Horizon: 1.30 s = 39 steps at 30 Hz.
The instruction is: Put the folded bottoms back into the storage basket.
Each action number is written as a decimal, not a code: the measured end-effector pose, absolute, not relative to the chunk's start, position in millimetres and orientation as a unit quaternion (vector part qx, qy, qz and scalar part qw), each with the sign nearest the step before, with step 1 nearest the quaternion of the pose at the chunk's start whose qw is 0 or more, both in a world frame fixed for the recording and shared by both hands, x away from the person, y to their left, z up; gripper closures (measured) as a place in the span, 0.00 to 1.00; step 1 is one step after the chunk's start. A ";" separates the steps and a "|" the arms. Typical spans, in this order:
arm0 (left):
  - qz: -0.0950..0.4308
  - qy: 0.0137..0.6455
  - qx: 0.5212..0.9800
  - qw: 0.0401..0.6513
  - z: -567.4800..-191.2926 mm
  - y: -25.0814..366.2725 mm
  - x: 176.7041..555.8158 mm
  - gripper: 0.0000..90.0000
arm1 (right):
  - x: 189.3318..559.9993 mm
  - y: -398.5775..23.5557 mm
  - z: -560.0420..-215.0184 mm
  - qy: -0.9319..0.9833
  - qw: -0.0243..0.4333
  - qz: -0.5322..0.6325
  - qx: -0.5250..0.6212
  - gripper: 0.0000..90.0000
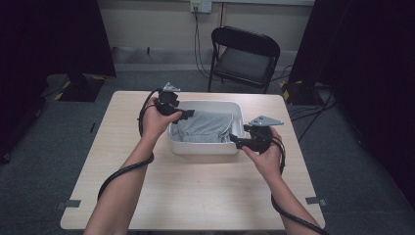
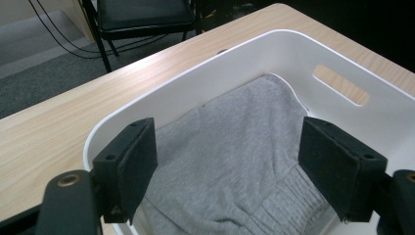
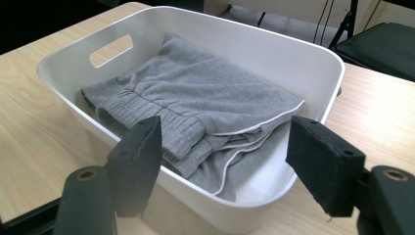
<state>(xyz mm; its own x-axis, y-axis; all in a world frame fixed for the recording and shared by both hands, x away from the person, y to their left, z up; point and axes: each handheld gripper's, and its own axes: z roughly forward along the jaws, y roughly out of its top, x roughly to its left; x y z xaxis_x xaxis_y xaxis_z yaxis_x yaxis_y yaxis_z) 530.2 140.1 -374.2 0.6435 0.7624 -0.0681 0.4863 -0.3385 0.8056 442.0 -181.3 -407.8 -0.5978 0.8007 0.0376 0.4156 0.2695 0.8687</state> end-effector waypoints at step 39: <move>0.159 0.389 0.799 0.429 -378.1 163.2 483.9 0.19 | 417.8 -205.3 -410.8 0.773 0.198 0.461 0.388 0.19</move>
